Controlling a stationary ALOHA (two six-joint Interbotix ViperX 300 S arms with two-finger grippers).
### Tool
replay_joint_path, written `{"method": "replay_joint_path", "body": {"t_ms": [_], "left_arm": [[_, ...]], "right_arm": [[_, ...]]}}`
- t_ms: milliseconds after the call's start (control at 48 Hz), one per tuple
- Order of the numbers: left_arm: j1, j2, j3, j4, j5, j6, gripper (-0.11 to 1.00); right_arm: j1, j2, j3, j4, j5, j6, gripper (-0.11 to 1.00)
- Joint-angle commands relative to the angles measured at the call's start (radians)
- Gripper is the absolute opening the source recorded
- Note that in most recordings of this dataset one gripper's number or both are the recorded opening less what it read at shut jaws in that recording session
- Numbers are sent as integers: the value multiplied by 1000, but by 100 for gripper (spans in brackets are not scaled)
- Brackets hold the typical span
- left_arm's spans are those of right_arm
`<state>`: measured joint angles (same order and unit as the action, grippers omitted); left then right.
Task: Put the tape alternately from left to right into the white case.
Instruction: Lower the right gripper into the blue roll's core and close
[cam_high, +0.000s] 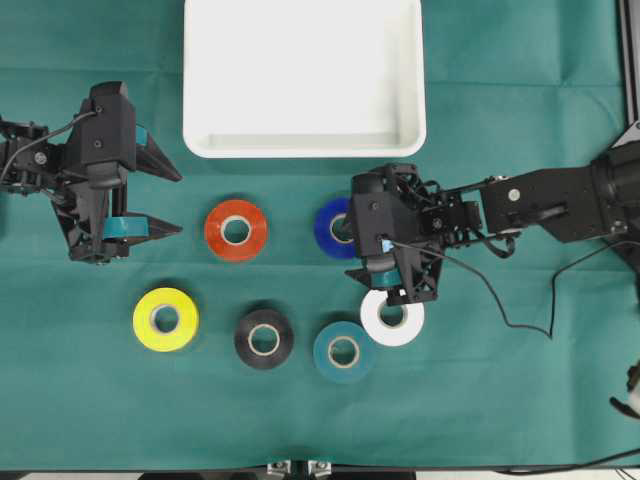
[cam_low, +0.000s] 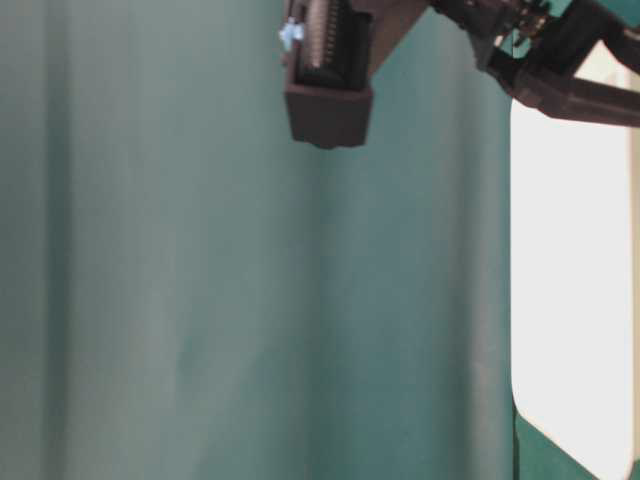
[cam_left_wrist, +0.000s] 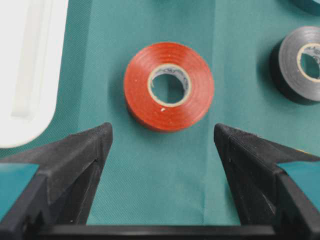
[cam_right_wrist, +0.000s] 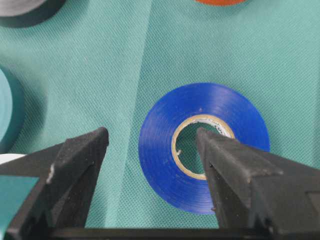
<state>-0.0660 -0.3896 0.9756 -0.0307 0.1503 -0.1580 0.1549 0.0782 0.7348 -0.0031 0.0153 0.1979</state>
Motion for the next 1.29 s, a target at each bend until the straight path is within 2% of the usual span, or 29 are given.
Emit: {"method": "replay_joint_path", "body": {"t_ms": [0,646,1271], "left_arm": [[-2,-6,-9,0,-5,0,40],[-2,-6,-11,2,-5,0,39],[-2,-6,-9,2,-3,-2,39]], "right_arm": [[2,-3,-20,0,-5,2,81],[-14,67,-40,0,-5,2,81],[-15,69,-43,0,-3,2,80]]}}
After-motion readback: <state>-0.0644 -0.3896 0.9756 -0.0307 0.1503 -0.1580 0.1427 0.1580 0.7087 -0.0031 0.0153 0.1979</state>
